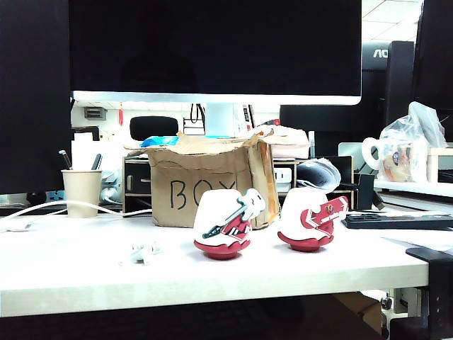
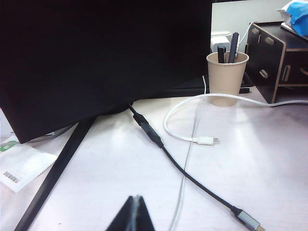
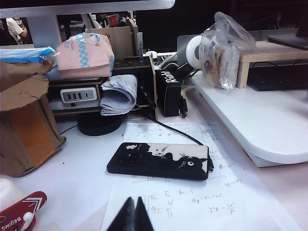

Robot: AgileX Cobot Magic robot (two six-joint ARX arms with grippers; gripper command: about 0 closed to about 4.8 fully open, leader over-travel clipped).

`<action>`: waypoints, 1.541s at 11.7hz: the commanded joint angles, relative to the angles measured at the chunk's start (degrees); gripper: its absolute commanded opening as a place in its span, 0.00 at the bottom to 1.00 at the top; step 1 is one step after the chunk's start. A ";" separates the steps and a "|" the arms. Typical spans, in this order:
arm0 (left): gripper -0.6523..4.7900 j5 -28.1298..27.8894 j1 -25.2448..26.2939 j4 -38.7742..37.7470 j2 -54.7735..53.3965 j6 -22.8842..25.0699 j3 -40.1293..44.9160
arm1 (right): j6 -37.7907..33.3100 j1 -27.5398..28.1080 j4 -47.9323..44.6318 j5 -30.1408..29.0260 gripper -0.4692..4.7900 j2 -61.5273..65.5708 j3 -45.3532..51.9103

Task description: Put the doll that is least similar in size compared to the others into the paper box.

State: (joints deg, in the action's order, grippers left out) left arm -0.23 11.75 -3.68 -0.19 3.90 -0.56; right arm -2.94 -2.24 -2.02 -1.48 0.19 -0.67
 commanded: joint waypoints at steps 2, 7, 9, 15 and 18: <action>0.11 0.04 0.04 0.74 0.00 0.17 -0.07 | 0.17 -0.09 -0.79 0.26 0.09 0.00 0.20; 0.11 0.02 -16.52 0.74 0.00 0.17 -0.07 | 0.17 -0.09 -0.79 0.26 0.09 0.00 0.20; 0.11 0.04 -25.38 0.74 0.00 0.17 -0.07 | 0.17 -0.09 -0.79 0.26 0.09 0.00 0.20; 0.11 0.24 -31.04 0.74 0.00 0.17 -0.07 | 0.17 -0.09 -0.79 0.26 0.09 0.00 0.20; 0.11 0.24 -39.34 0.74 -9.38 0.17 -0.09 | 0.17 -0.09 -0.81 0.24 0.09 0.00 0.20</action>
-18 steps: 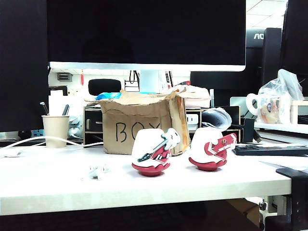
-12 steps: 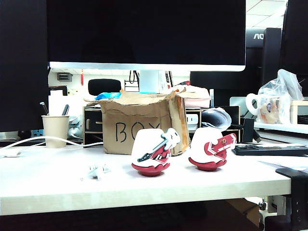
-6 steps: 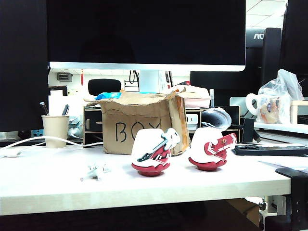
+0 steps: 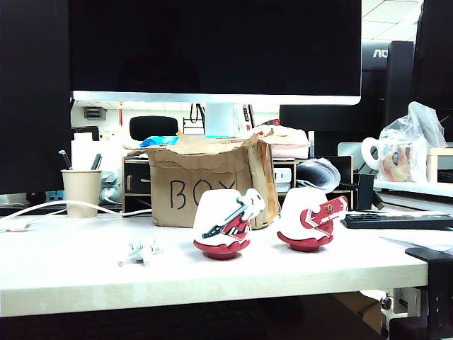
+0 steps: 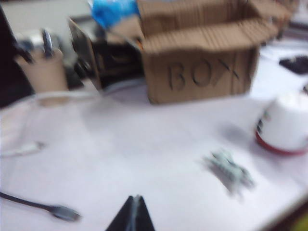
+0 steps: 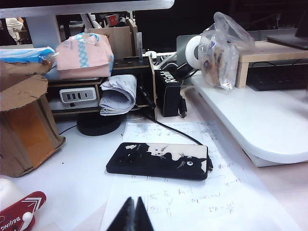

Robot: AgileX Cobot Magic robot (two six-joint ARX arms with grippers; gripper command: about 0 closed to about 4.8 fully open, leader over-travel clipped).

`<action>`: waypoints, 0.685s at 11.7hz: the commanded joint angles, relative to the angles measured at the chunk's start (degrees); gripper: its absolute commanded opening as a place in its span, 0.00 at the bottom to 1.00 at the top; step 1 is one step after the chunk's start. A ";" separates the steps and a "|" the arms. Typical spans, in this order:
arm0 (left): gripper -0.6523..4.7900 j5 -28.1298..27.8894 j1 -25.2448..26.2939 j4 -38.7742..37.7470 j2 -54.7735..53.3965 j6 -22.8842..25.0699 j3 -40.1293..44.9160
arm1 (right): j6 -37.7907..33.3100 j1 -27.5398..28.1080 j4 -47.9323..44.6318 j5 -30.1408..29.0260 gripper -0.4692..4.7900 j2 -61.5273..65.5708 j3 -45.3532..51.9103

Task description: Put the doll that is least similar in size compared to the others into the paper box.

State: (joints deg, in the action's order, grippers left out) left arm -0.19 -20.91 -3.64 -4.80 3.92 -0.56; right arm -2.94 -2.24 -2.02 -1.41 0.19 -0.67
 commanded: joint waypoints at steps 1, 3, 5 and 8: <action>0.11 0.20 -9.73 0.72 -6.36 0.15 -0.09 | 0.15 -0.09 -0.81 0.04 0.09 0.00 0.20; 0.11 0.20 -10.80 0.68 -11.91 0.15 -0.09 | -0.55 -0.09 -1.51 -3.41 0.09 0.00 0.20; 0.11 0.17 -10.82 0.68 -12.15 0.15 -0.09 | -3.06 -0.13 -3.45 -9.60 0.09 0.00 0.20; 0.11 0.17 -10.82 0.70 -12.15 0.15 -0.09 | -20.96 -0.44 -11.23 -15.43 0.09 0.00 0.20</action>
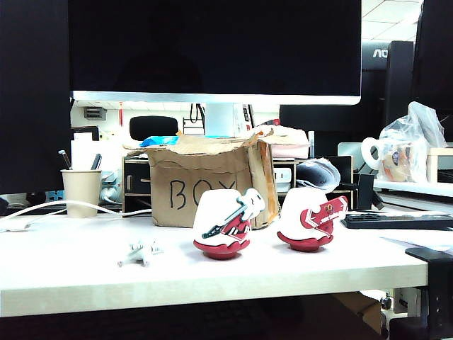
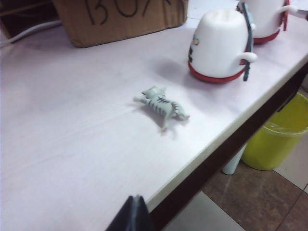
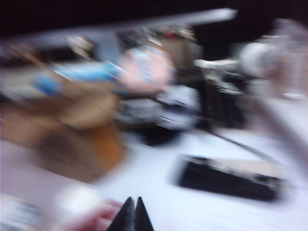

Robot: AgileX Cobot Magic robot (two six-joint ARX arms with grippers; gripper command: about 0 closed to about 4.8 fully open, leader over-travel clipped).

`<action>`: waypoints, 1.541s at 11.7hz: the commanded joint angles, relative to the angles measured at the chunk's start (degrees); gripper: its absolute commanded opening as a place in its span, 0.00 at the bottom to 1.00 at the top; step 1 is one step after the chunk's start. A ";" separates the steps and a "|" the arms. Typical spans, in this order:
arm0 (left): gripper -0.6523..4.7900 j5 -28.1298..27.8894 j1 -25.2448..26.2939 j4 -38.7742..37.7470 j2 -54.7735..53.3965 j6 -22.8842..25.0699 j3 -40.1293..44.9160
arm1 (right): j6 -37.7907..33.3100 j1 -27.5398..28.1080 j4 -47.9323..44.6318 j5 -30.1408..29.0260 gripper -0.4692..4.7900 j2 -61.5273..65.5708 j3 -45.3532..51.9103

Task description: Put the doll that is least similar in size compared to the others into the paper box.

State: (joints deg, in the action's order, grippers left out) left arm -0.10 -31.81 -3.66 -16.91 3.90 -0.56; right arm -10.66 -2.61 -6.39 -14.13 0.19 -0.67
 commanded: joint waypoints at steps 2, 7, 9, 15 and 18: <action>0.11 0.11 0.09 0.72 -0.04 0.17 -0.09 | -29.83 -0.04 -20.57 -1.01 0.09 0.00 -0.94; 0.11 0.11 0.09 0.72 -0.04 0.17 -0.07 | -31.08 -0.04 -21.73 -1.84 0.09 9.51 -18.12; 0.11 0.11 0.09 0.72 -0.04 0.17 -0.07 | -29.53 -0.09 -21.73 -14.51 0.09 22.38 -26.14; 0.11 0.26 0.09 0.74 -0.04 0.17 -0.07 | -21.90 -14.10 -21.73 -29.46 0.09 60.63 -46.53; 0.11 0.28 0.09 0.72 -0.02 0.17 -0.07 | -16.98 -28.52 -18.56 -29.03 0.09 83.25 -57.55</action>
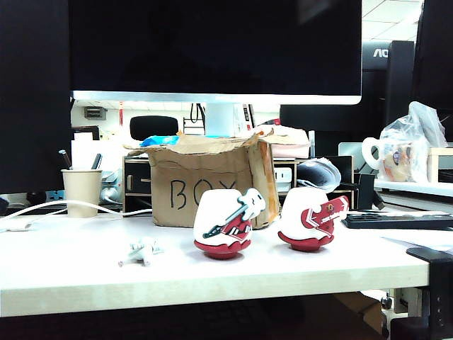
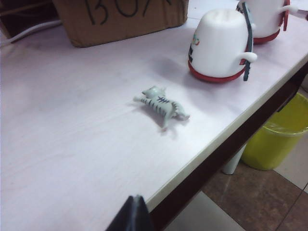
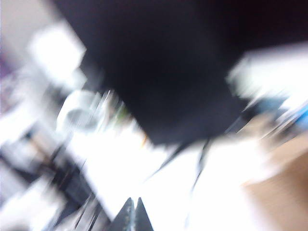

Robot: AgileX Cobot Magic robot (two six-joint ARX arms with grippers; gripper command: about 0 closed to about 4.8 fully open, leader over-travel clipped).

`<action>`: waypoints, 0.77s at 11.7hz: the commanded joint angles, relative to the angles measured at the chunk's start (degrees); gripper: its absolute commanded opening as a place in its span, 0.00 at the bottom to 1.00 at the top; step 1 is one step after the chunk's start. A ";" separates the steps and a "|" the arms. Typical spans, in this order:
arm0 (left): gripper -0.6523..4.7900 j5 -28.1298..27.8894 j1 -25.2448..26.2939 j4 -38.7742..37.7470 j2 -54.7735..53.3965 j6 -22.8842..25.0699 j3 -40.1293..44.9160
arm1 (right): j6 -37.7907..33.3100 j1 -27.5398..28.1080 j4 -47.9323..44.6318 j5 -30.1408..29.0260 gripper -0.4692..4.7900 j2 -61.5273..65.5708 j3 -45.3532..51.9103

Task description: Put the doll that is least similar in size compared to the others into the paper box.

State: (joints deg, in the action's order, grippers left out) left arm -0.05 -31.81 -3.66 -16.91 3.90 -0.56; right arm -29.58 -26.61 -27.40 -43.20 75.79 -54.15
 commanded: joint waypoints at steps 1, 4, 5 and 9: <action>0.11 0.24 0.09 0.72 -0.02 0.17 -0.07 | 7.37 -9.77 12.15 2.58 0.09 16.28 -8.35; 0.11 0.28 0.09 0.72 -0.02 0.17 -0.07 | 11.89 -21.11 27.26 24.06 0.09 27.26 -12.55; 0.11 0.26 0.11 0.72 -0.02 0.17 -0.07 | 11.91 -23.28 27.67 29.18 0.19 27.89 -12.55; 0.11 0.24 0.11 0.72 -0.02 0.17 -0.07 | 12.00 -27.82 28.76 40.11 0.81 28.46 -12.55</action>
State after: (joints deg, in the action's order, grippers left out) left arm -0.05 -31.81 -3.68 -16.88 3.90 -0.56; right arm -17.58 -54.22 1.69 -4.21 104.12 -66.26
